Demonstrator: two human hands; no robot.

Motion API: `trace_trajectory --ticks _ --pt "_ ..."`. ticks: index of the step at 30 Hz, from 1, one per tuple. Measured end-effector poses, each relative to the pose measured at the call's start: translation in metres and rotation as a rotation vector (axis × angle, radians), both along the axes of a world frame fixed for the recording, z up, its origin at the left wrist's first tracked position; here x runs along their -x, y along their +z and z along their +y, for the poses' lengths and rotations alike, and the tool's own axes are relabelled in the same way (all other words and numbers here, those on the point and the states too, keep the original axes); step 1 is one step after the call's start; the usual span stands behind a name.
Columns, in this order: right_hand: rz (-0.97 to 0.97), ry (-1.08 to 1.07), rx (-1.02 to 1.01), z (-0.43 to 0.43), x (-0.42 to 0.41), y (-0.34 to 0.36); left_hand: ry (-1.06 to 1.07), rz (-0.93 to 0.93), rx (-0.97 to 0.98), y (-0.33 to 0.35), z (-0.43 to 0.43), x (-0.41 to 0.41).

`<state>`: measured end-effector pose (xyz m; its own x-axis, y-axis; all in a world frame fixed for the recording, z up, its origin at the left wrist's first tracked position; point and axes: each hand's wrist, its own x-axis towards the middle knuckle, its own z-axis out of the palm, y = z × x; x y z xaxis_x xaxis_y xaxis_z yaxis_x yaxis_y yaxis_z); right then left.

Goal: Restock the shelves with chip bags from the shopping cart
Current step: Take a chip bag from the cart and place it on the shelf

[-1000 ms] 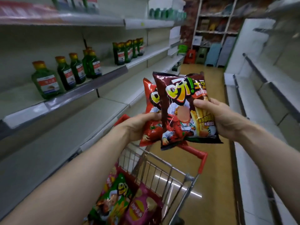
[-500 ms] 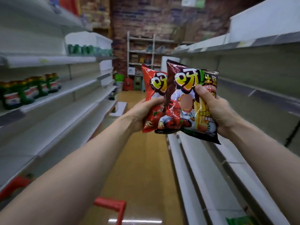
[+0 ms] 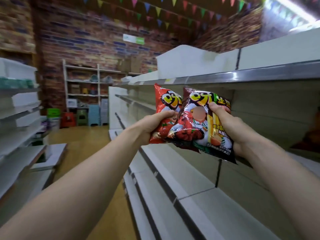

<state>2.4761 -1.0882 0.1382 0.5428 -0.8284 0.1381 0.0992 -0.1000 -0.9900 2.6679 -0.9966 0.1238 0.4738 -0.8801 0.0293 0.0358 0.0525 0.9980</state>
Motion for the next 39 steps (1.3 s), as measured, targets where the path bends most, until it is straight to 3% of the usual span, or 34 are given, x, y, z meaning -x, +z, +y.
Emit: trace_trajectory --ticks 13,21,28,34,36,39 --pt "0.039 -0.312 -0.039 -0.074 0.047 0.019 -0.404 -0.032 -0.115 0.032 -0.141 0.022" --pt "0.076 -0.751 -0.047 -0.079 0.065 0.021 -0.609 0.005 -0.174 0.042 -0.206 0.036" --pt "0.115 -0.955 -0.095 -0.071 0.110 0.008 -0.810 -0.084 -0.253 0.030 -0.246 0.080" --pt "0.186 -1.022 -0.106 -0.070 0.133 -0.002 -0.701 -0.364 -0.344 0.027 -0.262 0.101" --pt "0.206 -1.040 -0.103 -0.073 0.140 -0.003 -0.591 -0.554 -0.351 0.036 -0.272 0.101" --pt "0.193 -1.089 -0.071 -0.081 0.145 -0.004 -0.492 -1.009 -0.229 0.048 -0.288 0.108"
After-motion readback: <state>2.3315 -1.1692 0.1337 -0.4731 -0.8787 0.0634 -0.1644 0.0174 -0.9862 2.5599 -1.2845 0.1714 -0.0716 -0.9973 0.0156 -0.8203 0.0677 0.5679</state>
